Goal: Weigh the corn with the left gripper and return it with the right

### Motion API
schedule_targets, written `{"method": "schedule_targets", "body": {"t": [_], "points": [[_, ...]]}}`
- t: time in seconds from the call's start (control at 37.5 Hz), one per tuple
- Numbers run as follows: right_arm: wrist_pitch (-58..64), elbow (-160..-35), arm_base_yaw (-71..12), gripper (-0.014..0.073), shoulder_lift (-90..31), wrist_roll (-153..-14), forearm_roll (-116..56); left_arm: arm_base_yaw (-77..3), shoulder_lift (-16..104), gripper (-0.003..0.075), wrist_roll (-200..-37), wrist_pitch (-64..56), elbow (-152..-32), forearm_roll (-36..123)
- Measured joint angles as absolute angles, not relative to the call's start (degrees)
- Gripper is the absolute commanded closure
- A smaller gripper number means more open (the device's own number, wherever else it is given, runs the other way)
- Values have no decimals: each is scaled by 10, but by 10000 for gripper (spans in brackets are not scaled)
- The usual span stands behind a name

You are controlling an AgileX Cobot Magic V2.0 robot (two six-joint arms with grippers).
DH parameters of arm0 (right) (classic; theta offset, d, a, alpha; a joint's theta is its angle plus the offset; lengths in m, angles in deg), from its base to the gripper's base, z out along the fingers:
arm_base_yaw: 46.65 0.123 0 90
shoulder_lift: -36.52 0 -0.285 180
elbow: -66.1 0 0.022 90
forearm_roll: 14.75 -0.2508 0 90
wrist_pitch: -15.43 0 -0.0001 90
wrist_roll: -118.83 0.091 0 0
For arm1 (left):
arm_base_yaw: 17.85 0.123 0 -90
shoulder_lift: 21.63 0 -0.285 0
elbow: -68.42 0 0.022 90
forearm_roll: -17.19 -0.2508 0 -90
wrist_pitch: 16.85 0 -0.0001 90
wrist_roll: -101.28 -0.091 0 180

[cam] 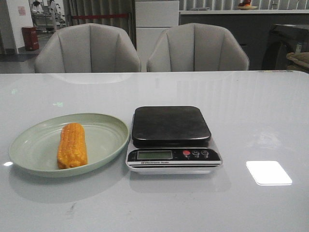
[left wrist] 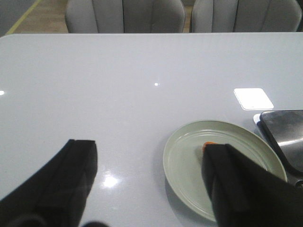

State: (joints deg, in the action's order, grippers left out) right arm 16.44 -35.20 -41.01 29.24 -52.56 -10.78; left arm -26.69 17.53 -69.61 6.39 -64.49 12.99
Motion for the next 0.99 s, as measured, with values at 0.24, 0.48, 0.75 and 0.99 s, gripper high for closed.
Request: {"method": "schedule_targets", "body": {"t": [0.24, 0.48, 0.75, 0.99], "points": [[164, -352, -410, 400, 292, -526, -108, -284, 271, 164, -696, 76, -684, 164], [164, -352, -410, 400, 292, -526, -108, -367, 396, 164, -693, 88, -744, 166], [164, -352, -410, 400, 292, -526, -108, -414, 564, 164, -663, 86, -804, 168], [164, -352, -410, 400, 292, -526, -108, -444, 711, 164, -661, 86, -869, 187]]}}
